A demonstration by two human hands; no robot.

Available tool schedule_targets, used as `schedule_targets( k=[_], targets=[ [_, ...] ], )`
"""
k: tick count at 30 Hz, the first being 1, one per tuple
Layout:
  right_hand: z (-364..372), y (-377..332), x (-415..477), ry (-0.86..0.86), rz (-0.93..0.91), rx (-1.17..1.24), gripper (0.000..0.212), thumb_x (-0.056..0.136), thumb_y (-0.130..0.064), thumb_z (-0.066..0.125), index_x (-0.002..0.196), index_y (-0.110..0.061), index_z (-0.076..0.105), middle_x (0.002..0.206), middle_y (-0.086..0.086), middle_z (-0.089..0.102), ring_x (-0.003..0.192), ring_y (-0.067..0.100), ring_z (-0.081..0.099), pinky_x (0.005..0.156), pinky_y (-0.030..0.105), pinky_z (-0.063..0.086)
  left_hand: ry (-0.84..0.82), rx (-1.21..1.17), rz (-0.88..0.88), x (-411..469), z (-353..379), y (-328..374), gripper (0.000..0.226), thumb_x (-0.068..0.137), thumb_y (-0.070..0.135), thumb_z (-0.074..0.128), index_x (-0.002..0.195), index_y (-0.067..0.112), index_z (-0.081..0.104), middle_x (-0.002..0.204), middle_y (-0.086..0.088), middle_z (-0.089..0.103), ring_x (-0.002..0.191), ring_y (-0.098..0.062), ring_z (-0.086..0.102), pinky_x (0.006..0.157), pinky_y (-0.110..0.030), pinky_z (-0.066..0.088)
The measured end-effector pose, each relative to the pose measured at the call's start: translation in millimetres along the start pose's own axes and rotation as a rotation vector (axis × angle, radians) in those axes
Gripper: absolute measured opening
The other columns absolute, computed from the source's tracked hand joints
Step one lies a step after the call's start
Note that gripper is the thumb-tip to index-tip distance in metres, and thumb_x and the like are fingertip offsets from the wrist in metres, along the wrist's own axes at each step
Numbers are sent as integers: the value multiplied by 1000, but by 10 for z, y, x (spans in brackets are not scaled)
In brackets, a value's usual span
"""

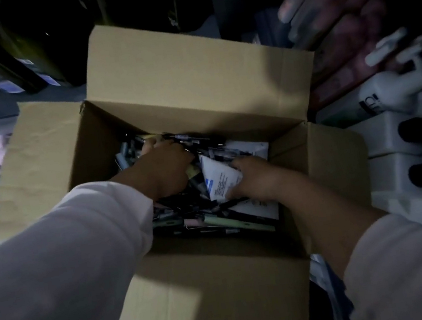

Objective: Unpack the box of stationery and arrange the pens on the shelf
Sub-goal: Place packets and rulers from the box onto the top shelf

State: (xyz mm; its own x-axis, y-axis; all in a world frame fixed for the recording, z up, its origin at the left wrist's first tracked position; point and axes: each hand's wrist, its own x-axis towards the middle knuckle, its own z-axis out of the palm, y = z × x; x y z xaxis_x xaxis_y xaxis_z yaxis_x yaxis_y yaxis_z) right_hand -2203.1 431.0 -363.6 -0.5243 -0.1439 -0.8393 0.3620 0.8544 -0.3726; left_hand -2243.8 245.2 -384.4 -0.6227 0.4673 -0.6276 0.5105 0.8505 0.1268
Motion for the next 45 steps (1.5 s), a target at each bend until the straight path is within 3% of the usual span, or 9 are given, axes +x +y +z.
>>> schedule_targets(
  k=[4, 9, 19, 25, 30, 36, 41, 43, 45],
  targets=[
    [9, 54, 55, 171, -31, 155, 9, 83, -17, 69, 84, -14, 60, 88, 5, 64, 75, 15, 58, 59, 24, 43, -9, 112, -7, -21, -34, -12, 45, 84, 30, 49, 130, 29, 50, 128, -5, 46, 126, -29, 36, 104, -43, 25],
    [-35, 50, -8, 351, -62, 354, 8, 87, -13, 64, 89, -20, 60, 95, 6, 67, 85, 19, 62, 70, 27, 47, -151, 70, -1, -171, -88, -98, 48, 87, 31, 48, 135, 28, 44, 133, -6, 44, 127, -29, 39, 107, -45, 25],
    [-182, -174, -524, 618, -203, 578, 20, 88, -4, 60, 106, -13, 65, 98, -3, 66, 91, 12, 61, 79, 23, 46, 347, -21, 91, -649, -322, -238, 20, 79, 14, 58, 95, 22, 66, 87, -7, 70, 90, -29, 65, 79, -31, 44],
    [-406, -367, -1006, 822, -225, 718, 21, 85, -1, 60, 103, -8, 66, 96, 3, 69, 86, 17, 64, 81, 35, 53, 376, -353, -14, -1123, -722, -66, 20, 95, 25, 45, 111, 27, 57, 99, -4, 63, 94, -26, 58, 69, -28, 40],
    [-594, -547, -1574, 861, -230, 801, 20, 87, -2, 59, 102, -14, 66, 98, 3, 71, 88, 20, 67, 81, 36, 55, 452, -556, 21, -1583, -1202, 130, 10, 96, 23, 47, 90, 21, 54, 70, -4, 58, 66, -24, 55, 52, -30, 33],
    [-730, -814, -2251, 940, -282, 746, 20, 88, -5, 59, 104, -14, 67, 91, -7, 69, 83, 11, 66, 72, 24, 54, 472, -1344, -35, -1980, -2038, 612, 13, 91, 12, 58, 80, 19, 61, 69, -3, 58, 61, -17, 52, 57, -27, 42],
    [-747, -1079, -2771, 1016, -380, 624, 12, 88, -18, 61, 96, -25, 66, 88, -5, 70, 80, 14, 66, 73, 36, 55, 338, -1664, 104, -2315, -2568, 1052, 13, 84, 13, 68, 96, 10, 69, 83, -5, 72, 64, -14, 61, 50, -21, 47],
    [-733, -1134, -2974, 978, -458, 596, 17, 89, -17, 61, 102, -28, 64, 94, -7, 67, 81, 6, 63, 74, 29, 53, 365, -1706, 111, -2432, -2692, 1170, 12, 81, 9, 70, 92, 5, 67, 80, -10, 67, 66, -18, 60, 53, -23, 46],
    [-744, -1147, -3192, 922, -500, 495, 30, 90, -12, 58, 117, -26, 60, 110, -8, 57, 92, -3, 56, 78, 7, 43, 394, -1751, 128, -2526, -2798, 1257, 18, 79, 4, 70, 96, 0, 65, 79, -16, 65, 60, -19, 59, 45, -21, 43]
  ],
)
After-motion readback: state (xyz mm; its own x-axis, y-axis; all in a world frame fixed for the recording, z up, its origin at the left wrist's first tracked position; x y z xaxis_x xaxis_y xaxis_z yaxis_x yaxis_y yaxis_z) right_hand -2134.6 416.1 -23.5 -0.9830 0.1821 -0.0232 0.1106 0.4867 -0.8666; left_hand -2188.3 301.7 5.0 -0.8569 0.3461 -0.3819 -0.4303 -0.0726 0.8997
